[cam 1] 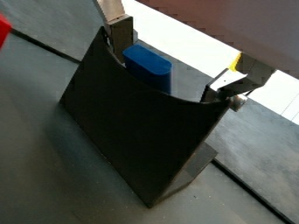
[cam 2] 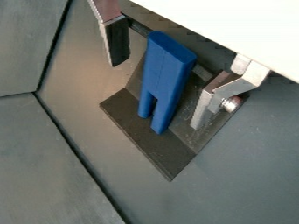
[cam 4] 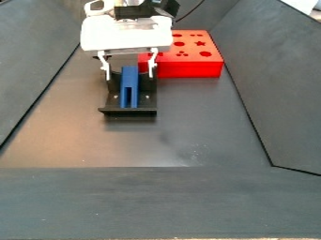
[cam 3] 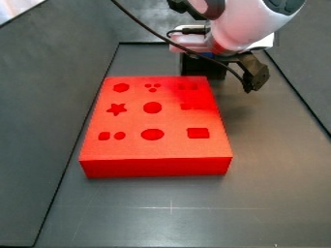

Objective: Pick up the square-circle object. Move up. Place the square-circle object on the fixture. Regrasp the square-circle object. Move to above the board. Insert the square-circle object.
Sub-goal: Regrasp the square-circle object, then move to above the board.

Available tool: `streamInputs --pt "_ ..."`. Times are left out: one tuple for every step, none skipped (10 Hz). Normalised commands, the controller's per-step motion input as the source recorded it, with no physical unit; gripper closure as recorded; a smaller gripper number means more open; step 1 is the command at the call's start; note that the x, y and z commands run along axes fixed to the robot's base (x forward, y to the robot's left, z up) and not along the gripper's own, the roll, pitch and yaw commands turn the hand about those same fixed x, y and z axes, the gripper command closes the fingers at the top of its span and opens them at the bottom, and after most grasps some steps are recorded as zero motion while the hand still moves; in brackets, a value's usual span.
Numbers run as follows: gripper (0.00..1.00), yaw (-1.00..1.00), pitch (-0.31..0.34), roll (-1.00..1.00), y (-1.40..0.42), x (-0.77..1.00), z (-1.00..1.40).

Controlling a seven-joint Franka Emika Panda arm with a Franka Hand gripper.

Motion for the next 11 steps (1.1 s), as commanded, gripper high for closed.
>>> streamInputs --pt "0.00 0.01 0.023 0.05 -0.01 0.01 -0.17" --pt "1.00 0.00 0.000 0.00 0.00 0.00 -0.33" --pt "1.00 0.32 -0.034 0.35 0.10 -0.32 1.00" --pt "1.00 0.30 -0.054 0.32 0.10 -0.31 1.00" --pt "1.00 0.26 -0.130 0.21 0.09 -0.30 1.00" --pt "1.00 0.21 -0.190 0.12 0.09 -0.30 1.00" --pt "1.00 0.18 -0.217 0.08 0.09 -0.29 1.00" --pt "1.00 0.08 -0.247 0.02 0.08 -0.28 1.00" --pt "1.00 0.04 -0.249 0.01 0.07 -0.27 1.00" --pt "1.00 -0.03 -0.225 -0.01 0.07 -0.26 1.00" --pt "1.00 -0.07 -0.200 -0.01 0.06 -0.26 1.00"
